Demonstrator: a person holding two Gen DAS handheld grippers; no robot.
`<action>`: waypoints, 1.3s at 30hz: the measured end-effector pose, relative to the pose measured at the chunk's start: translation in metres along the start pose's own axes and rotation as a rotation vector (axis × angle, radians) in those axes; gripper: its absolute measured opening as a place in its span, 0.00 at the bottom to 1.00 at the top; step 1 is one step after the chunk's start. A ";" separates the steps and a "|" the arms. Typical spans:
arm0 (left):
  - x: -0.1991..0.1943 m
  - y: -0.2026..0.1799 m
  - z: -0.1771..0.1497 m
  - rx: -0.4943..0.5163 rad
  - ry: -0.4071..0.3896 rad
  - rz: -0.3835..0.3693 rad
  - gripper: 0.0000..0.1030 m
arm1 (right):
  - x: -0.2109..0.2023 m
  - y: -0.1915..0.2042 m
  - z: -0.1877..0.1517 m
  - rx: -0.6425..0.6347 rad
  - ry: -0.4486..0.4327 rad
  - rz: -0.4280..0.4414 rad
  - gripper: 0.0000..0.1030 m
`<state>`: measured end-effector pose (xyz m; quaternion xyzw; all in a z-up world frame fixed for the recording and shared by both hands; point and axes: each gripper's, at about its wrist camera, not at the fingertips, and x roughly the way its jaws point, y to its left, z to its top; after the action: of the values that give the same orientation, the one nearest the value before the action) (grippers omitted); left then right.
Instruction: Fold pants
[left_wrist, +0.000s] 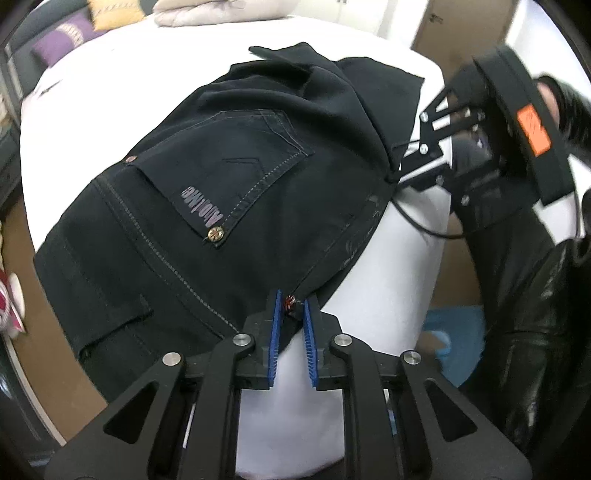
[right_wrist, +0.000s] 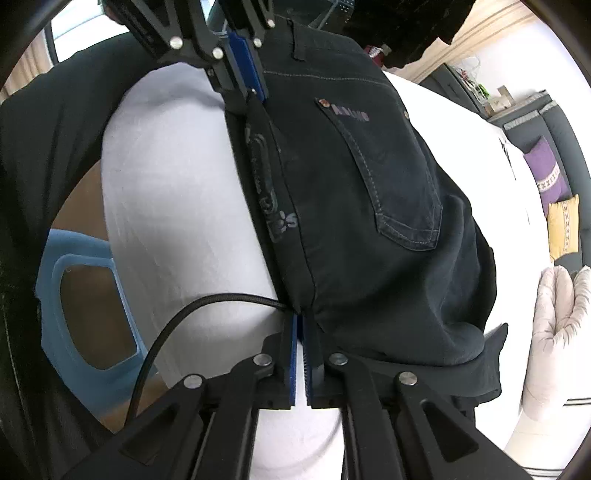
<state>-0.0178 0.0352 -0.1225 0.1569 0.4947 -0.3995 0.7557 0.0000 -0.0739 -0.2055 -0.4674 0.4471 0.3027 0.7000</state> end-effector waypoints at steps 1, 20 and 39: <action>-0.004 0.002 0.000 -0.015 0.006 -0.005 0.15 | 0.000 -0.001 0.001 0.011 -0.001 -0.002 0.07; 0.068 0.013 0.078 -0.371 -0.058 -0.074 0.16 | -0.007 -0.012 -0.013 0.352 -0.083 0.039 0.39; 0.074 0.028 0.055 -0.548 -0.111 -0.106 0.16 | 0.060 -0.345 -0.146 1.473 -0.101 -0.022 0.56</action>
<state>0.0524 -0.0151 -0.1664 -0.1013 0.5495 -0.2977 0.7740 0.2654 -0.3397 -0.1514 0.1335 0.4970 -0.0620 0.8552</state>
